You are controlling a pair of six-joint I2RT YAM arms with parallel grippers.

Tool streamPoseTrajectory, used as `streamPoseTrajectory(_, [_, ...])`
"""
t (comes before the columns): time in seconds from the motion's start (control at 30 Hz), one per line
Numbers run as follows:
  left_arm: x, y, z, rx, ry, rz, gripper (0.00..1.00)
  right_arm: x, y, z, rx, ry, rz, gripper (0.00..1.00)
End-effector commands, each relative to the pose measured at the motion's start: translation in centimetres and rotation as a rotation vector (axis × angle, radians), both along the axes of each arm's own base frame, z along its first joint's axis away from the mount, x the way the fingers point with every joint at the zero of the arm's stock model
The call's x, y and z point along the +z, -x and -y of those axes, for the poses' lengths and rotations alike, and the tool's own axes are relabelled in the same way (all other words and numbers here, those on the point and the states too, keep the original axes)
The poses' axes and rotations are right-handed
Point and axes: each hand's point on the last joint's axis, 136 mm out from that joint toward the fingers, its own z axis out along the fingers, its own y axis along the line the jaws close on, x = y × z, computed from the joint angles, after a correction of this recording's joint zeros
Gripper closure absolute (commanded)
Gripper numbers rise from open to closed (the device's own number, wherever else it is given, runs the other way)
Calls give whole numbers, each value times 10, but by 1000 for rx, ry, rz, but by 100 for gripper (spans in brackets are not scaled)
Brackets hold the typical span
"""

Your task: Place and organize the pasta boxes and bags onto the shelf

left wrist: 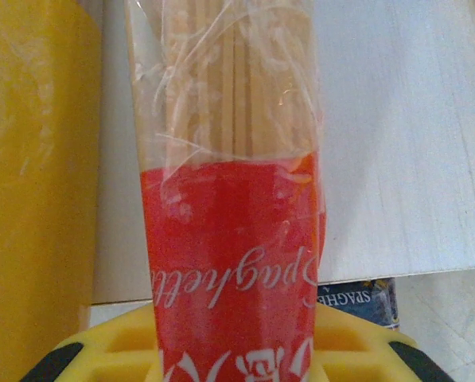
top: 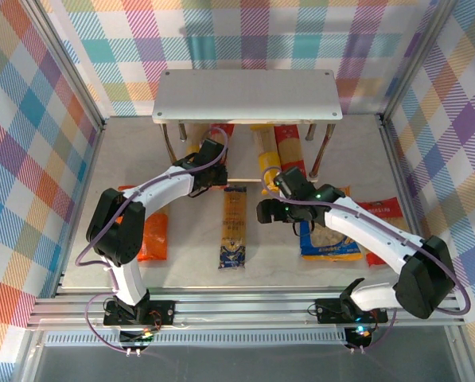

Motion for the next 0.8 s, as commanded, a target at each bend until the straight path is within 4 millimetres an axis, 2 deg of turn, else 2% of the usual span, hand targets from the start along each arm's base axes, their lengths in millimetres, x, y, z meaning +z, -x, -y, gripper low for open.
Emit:
streamPoseTrajectory(0.0, [45, -36, 0, 37, 32, 168, 100, -2, 4, -10, 8, -19, -21, 12])
streamPoseTrajectory(0.23, [36, -41, -4, 54, 23, 152, 100, -8, 9, -19, 27, -10, -40, 12])
streamPoseTrajectory(0.3, [34, -41, -5, 54, 25, 144, 94, -8, 11, -21, 31, -8, -42, 12])
streamPoseTrajectory(0.4, [34, -41, -6, 50, 31, 142, 75, -11, 14, -24, 36, -4, -48, 12])
streamPoseTrajectory(0.77, [32, -38, -10, 46, 39, 125, 55, -16, 20, -29, 47, 10, -62, 12])
